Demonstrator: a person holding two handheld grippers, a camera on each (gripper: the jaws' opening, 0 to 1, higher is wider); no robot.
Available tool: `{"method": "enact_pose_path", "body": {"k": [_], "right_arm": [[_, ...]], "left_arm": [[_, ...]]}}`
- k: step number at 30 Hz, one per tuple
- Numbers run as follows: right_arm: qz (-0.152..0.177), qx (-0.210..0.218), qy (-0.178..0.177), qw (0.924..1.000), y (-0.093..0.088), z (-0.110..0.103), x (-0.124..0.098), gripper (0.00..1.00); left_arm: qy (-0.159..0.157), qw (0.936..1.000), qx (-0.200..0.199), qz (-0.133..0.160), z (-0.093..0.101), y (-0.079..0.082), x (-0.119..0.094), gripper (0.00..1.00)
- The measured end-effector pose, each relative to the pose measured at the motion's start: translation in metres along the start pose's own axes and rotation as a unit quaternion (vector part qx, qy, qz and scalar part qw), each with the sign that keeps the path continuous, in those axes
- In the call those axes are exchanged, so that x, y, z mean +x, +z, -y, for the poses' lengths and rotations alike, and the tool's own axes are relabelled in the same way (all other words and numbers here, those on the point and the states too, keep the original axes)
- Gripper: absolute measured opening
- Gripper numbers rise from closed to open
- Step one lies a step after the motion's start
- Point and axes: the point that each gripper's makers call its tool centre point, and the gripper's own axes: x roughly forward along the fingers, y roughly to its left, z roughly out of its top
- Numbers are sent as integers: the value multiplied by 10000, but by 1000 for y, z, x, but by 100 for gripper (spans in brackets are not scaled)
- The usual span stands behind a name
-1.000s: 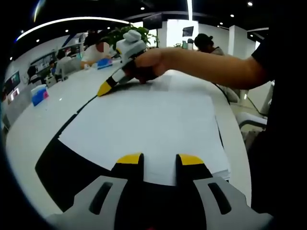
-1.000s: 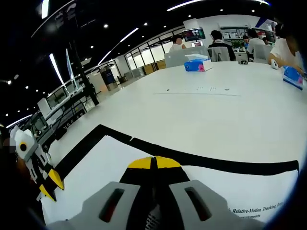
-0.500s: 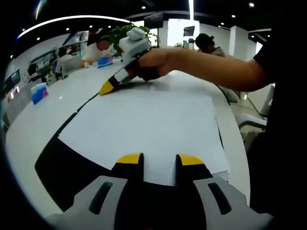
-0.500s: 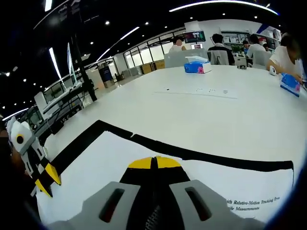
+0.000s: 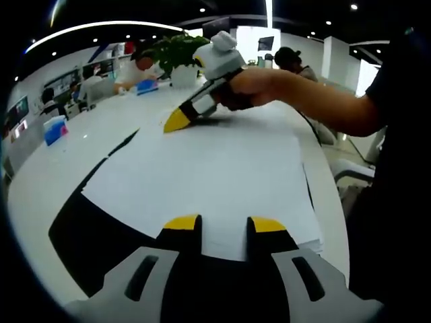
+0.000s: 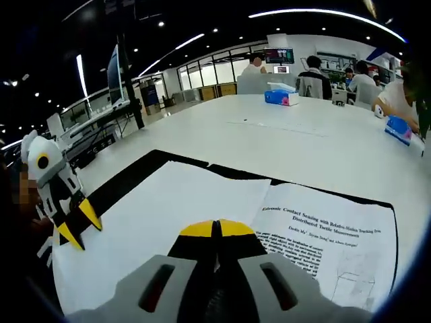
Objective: Flip through the bound document one page at a time
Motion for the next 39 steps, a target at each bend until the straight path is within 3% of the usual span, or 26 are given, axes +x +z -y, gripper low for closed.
{"method": "enact_pose_path", "body": {"k": [7, 12, 19, 24, 31, 39], "right_arm": [[102, -15, 12, 9999, -13, -18, -21, 2], [122, -254, 38, 9996, -22, -34, -37, 2], [74, -627, 30, 9980, -43, -59, -56, 2], [117, -660, 4, 9977, -52, -70, -70, 2], [98, -482, 162, 9987, -79, -93, -92, 2], [200, -425, 1, 9989, -87, -104, -104, 2]], "left_arm": [[-4, 10000, -25, -2, 1, 0, 0, 29], [-22, 9999, 33, -126, 2, 0, 0, 29], [13, 10000, -51, -58, 3, 0, -1, 29], [41, 9997, 50, -253, 9, 1, 0, 29], [14, 9996, 5, -280, 8, 0, 0, 29], [-26, 9995, 7, -308, 8, 1, 0, 29]]}}
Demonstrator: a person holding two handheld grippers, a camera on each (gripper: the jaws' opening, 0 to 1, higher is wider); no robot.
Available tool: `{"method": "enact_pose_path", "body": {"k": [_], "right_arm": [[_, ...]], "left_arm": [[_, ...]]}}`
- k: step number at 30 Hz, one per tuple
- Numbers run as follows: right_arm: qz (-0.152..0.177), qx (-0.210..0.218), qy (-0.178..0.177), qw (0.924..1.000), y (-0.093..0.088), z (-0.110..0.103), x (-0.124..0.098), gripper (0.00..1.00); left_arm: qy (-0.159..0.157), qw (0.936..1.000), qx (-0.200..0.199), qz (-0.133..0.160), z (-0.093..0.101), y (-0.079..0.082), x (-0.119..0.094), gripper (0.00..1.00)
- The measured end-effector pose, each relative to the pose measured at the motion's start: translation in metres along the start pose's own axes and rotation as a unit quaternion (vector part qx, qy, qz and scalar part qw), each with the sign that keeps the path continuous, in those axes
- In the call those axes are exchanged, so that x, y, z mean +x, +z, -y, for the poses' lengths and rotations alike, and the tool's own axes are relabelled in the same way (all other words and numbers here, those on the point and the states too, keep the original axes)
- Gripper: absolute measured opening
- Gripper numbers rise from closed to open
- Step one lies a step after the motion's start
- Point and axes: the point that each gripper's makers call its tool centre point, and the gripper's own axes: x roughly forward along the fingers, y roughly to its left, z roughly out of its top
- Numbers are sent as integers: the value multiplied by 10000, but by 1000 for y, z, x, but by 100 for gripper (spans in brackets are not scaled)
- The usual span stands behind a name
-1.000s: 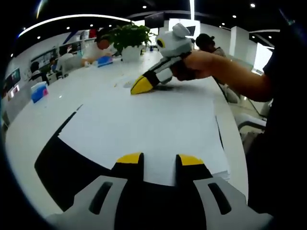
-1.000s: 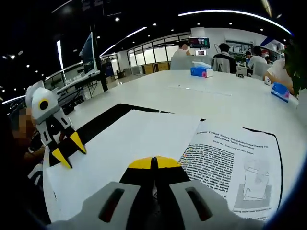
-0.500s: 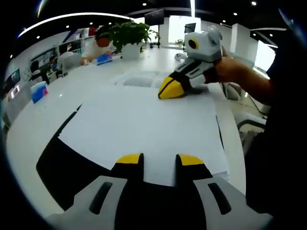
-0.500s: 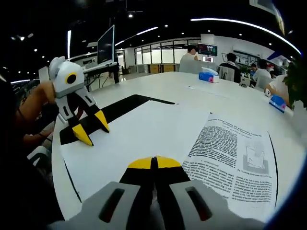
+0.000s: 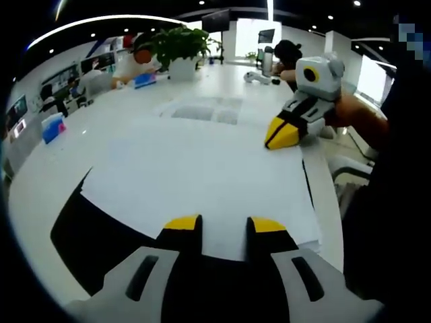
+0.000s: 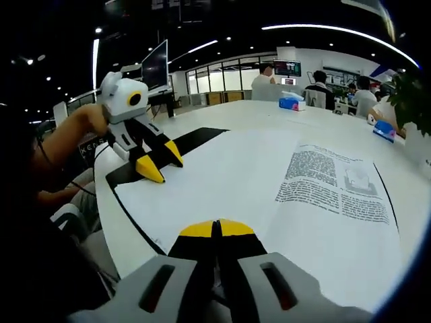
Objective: Flip through the bound document one page at a time
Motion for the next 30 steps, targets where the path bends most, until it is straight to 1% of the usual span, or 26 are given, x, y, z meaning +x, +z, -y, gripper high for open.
{"method": "enact_pose_path", "body": {"k": [4, 6, 11, 16, 19, 21, 25, 28, 30], "right_arm": [[-36, 30, 11, 10000, -4, -5, -6, 2], [-3, 49, 10, 10000, -6, -7, -8, 2], [49, 13, -45, 10000, -5, -8, -8, 2], [-19, 60, -66, 10000, -6, -10, -8, 2], [25, 83, -39, 10000, -7, -11, -9, 2], [18, 173, -26, 9998, -6, -11, -9, 2], [14, 327, -11, 9995, -6, -11, -10, 2], [38, 392, 18, 9992, -6, -10, -10, 2], [53, 434, 38, 9990, -6, -11, -10, 2]], "left_arm": [[-12, 10000, -19, -27, -2, 0, 0, 27], [-6, 10000, -40, -23, -2, 0, 0, 26], [15, 10000, -33, -56, -2, 0, 0, 26], [23, 10000, -47, -11, -2, 1, 0, 26], [26, 10000, -53, 6, -3, 1, 0, 26], [23, 10000, -66, 47, -3, 0, -1, 26], [104, 9997, -128, 177, -2, 1, -1, 26], [218, 9996, -34, 203, 0, 2, -1, 26], [324, 9992, -51, 206, -1, 2, -1, 26]]}}
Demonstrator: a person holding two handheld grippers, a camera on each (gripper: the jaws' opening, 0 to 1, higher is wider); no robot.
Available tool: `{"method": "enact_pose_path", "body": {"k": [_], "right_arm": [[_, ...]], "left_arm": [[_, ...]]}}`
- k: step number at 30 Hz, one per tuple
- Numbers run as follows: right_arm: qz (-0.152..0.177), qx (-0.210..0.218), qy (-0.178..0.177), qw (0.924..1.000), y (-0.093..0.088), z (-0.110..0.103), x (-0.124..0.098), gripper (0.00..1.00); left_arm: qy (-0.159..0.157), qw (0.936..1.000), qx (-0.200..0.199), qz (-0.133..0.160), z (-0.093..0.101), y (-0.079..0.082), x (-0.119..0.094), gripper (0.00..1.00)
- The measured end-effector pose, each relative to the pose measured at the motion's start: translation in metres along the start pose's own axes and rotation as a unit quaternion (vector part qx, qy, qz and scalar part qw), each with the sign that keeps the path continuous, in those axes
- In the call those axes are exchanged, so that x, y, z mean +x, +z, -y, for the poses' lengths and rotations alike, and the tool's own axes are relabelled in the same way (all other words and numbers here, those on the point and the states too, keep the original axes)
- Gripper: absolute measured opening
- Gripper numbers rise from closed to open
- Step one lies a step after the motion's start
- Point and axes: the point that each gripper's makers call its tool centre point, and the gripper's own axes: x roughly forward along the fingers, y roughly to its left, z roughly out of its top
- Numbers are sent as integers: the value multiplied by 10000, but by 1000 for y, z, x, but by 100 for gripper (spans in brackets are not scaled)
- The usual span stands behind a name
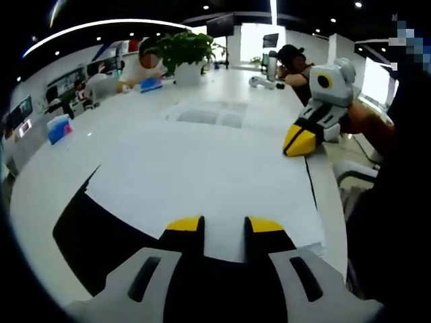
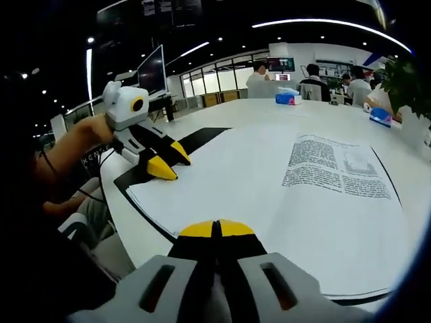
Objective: Flip through the bound document one page at a time
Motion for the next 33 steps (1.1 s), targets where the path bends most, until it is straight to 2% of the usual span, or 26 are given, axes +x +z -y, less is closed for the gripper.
{"method": "enact_pose_path", "body": {"k": [3, 4, 5, 6, 7, 8, 9, 10, 11, 12, 15, 16, 17, 18, 19, 20, 21, 23, 25, 27, 28, 30, 33], "right_arm": [[36, 43, 20, 10000, 0, 0, 0, 2], [51, 61, 14, 10000, 0, 0, 0, 2], [59, 69, 5, 10000, 0, 0, 0, 2], [77, 86, -24, 9999, 0, 0, 0, 2], [88, 92, -56, 9999, 0, 0, 0, 2], [95, 81, -93, 9999, 0, -1, 1, 2], [101, 68, -130, 9998, 1, -1, 1, 2], [104, 58, -160, 9998, 1, -1, 1, 2], [102, 45, -179, 9998, 1, -1, 1, 2], [100, 38, -186, 9998, 1, 0, 1, 2], [135, 151, -134, 9997, 2, 1, 2, 2], [154, 170, -125, 9997, 2, 0, 2, 2], [176, 173, -116, 9996, 2, 0, 3, 2], [199, 146, -111, 9996, 2, -1, 3, 2], [211, 123, -114, 9996, 2, -1, 3, 2], [224, 70, -111, 9997, 2, -1, 2, 2], [227, 17, -95, 9997, 3, -1, 2, 2], [243, 11, -38, 9997, 5, -2, 1, 2], [390, 141, 90, 9991, 11, -4, -2, 3], [485, 197, 93, 9986, 15, -2, -8, 3], [546, 216, 102, 9982, 17, -1, -10, 3], [791, 267, 266, 9962, 24, -3, -17, 3], [1186, 495, 564, 9901, 37, -7, -31, 2]], "left_arm": [[147, 9999, -40, 29, 2, -1, -2, 26], [134, 9999, -29, 53, 5, -1, -3, 25], [-62, 9998, -197, -68, 16, -5, -5, 23], [-24, 9999, -148, 1, 16, 0, -7, 21], [57, 9995, -106, 282, 18, 12, -10, 22], [161, 9962, -161, 841, 20, 34, -16, 25], [120, 9880, -348, 1500, 25, 59, -25, 28], [10, 9782, -626, 1983, 32, 76, -35, 32], [-63, 9727, -757, 2193, 37, 86, -41, 34], [-10, 9717, -791, 2225, 39, 89, -45, 36], [325, 9766, -509, 2066, 41, 90, -48, 36], [526, 9739, -446, 2161, 39, 94, -52, 35], [639, 9658, -277, 2498, 42, 106, -59, 33], [542, 9573, -219, 2830, 51, 117, -66, 32], [391, 9522, -412, 3002, 57, 124, -70, 31], [282, 9518, -592, 2996, 62, 124, -70, 31], [257, 9542, -617, 2915, 64, 123, -67, 31], [319, 9643, -430, 2593, 67, 115, -57, 31], [376, 9709, -251, 2352, 68, 108, -47, 31], [213, 9726, -224, 2304, 76, 107, -41, 24], [82, 9710, -192, 2380, 81, 110, -41, 21], [31, 9681, -321, 2486, 83, 116, -40, 24], [65, 9686, -383, 2454, 81, 117, -37, 25]]}}
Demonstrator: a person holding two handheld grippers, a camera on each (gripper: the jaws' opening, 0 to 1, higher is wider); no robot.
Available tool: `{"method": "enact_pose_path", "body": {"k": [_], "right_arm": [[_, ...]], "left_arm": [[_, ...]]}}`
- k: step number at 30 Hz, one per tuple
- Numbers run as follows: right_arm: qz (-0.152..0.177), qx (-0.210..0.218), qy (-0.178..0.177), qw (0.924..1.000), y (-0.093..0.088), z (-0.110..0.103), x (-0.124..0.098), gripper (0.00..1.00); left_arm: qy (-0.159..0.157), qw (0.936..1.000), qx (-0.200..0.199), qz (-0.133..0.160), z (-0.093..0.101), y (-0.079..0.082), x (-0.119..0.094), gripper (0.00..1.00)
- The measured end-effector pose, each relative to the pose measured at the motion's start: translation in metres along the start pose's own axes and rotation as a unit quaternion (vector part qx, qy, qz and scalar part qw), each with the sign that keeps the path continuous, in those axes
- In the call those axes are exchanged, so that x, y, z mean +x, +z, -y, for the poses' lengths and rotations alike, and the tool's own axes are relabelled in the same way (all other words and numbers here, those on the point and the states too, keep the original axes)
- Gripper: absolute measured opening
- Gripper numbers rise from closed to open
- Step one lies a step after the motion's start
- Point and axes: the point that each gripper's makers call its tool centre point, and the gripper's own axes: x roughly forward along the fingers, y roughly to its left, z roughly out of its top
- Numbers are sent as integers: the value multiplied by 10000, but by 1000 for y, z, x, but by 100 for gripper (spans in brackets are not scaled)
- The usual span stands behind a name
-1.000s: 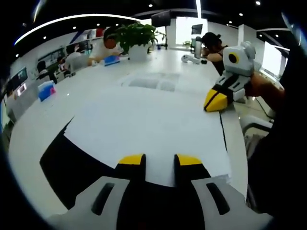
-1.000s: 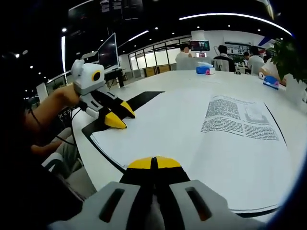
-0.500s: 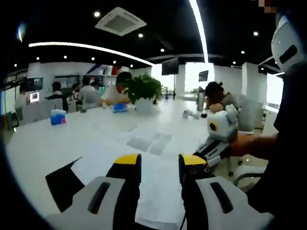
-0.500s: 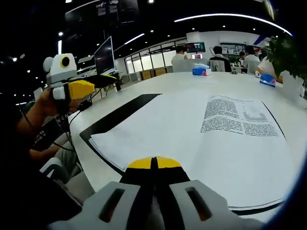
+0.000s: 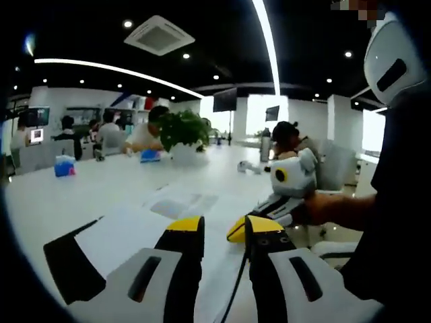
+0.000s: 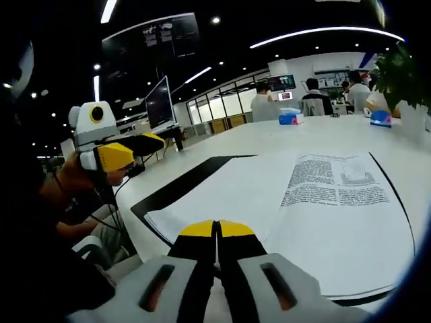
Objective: Flip through the bound document one page at a time
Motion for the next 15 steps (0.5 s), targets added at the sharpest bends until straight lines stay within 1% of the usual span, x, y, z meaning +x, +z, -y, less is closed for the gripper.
{"method": "enact_pose_path", "body": {"k": [2, 4, 6, 7, 9, 11, 12, 13, 15], "right_arm": [[89, 12, 5, 10000, 6, 1, -8, 2], [106, 38, 49, 9999, 12, 0, -16, 2], [134, -2, 71, 9999, 18, 0, -26, 2], [178, -41, 23, 9998, 22, 2, -33, 2], [193, -71, -37, 9998, 27, 6, -44, 2], [186, -118, -63, 9997, 31, 8, -53, 3], [238, -236, -89, 9994, 34, 9, -59, 5], [326, -310, -137, 9989, 39, 11, -64, 12], [439, -307, -261, 9982, 45, 17, -73, 31]], "left_arm": [[-20, 10000, -7, -49, 0, -2, 0, 24], [39, 10000, -4, 5, -1, 0, 0, 25], [12, 10000, 62, 22, 0, -1, 0, 28], [-27, 9998, 173, -34, 2, -3, 0, 30], [92, 9992, 323, -233, -1, -10, -3, 34], [136, 9988, 358, -294, -2, -11, -5, 34], [152, 9988, 362, -303, -3, -12, -8, 34], [173, 9988, 359, -289, -4, -11, -10, 34], [215, 9990, 339, -198, -7, -9, -15, 32]]}}
